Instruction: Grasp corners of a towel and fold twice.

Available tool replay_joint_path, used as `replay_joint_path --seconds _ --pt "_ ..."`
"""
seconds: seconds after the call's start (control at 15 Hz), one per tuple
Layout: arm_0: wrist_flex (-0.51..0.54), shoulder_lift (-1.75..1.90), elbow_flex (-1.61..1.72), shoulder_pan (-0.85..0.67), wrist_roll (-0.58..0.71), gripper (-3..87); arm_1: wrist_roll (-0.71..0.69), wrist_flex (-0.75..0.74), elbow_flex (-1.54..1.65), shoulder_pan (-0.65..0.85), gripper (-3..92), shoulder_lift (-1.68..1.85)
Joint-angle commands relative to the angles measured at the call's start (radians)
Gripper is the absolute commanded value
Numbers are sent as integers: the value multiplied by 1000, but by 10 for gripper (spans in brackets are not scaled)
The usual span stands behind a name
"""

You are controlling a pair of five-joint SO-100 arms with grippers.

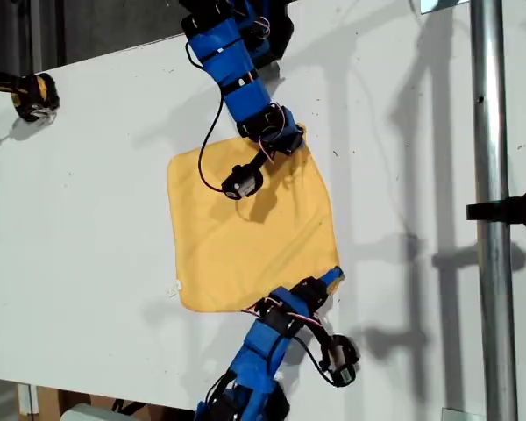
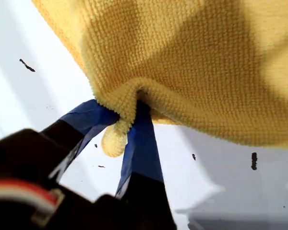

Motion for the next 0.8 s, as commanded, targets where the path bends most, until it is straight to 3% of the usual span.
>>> replay_joint_path --seconds 0.0,0.27,0.53,0.73 --pt "-29 -8 6 5 -26 330 0 -6 -48 -14 -1 61" --pt "-95 -29 86 -9 -72 289 12 -9 -46 -25 -1 57" --pt "-236 -32 210 -15 -146 16 17 -9 -44 -29 -1 54" --pt "-264 -28 245 -14 -186 -15 17 -8 -44 -29 -1 54"
